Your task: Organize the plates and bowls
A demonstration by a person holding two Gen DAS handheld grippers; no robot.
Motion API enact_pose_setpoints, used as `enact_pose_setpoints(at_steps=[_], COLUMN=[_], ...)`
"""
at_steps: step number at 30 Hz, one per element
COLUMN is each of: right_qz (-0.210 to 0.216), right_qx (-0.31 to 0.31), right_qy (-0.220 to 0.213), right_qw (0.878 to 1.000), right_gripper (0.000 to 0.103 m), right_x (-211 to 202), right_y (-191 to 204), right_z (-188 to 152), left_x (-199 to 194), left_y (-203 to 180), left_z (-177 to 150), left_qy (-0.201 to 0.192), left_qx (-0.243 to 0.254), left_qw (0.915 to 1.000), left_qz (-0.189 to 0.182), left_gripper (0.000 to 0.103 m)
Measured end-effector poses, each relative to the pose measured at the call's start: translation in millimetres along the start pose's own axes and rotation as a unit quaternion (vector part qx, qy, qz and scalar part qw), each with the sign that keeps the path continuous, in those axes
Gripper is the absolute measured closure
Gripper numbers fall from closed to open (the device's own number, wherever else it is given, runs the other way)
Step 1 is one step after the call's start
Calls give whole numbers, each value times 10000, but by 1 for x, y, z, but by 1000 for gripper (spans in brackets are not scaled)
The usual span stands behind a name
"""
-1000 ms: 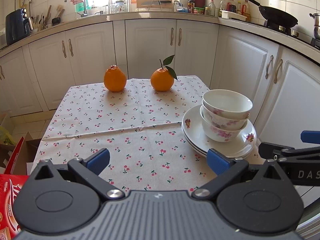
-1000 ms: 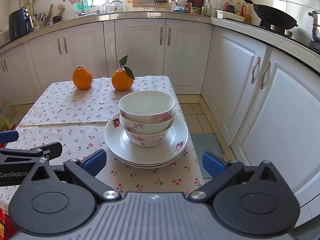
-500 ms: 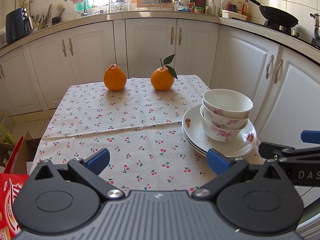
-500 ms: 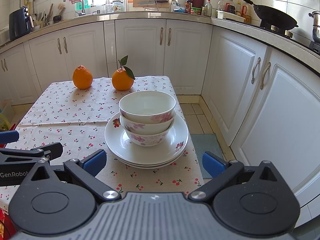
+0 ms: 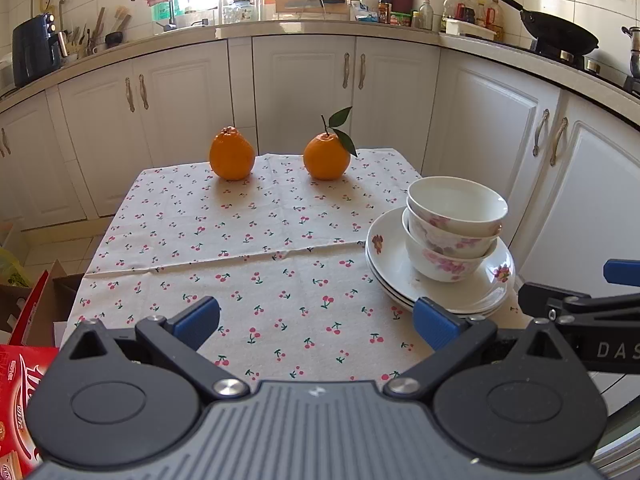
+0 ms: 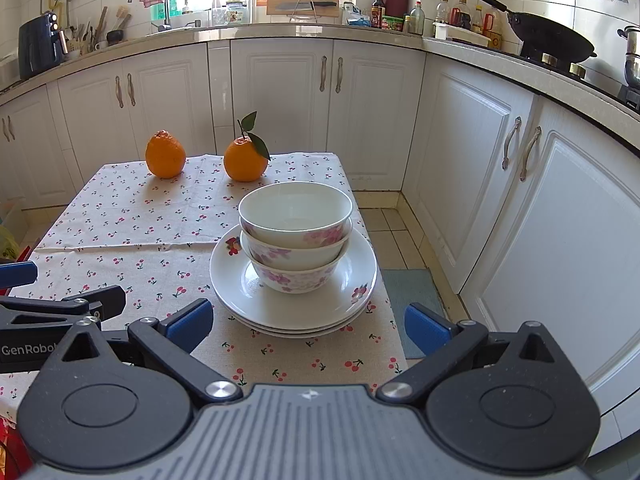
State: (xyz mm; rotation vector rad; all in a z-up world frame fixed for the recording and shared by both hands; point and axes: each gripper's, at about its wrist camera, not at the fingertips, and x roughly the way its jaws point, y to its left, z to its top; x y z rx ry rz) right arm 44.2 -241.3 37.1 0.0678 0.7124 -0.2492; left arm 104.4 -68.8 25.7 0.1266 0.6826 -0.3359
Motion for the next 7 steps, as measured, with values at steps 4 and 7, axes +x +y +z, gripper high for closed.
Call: enact_pose_setpoints(at_steps=[4, 7], right_qz=[-2, -1], right_qx=[-3, -2], right_qy=[-1, 2], right_qw=[10000, 10000], right_gripper=[0, 0], right_x=[0, 0], right_y=[0, 0], right_z=[0, 0], left_x=[0, 0], left_y=[0, 0], left_z=[0, 0], left_qy=[2, 8], left_qx=[4, 9], left_qw=[10000, 10000], left_qz=[0, 3], left_gripper=[1, 1])
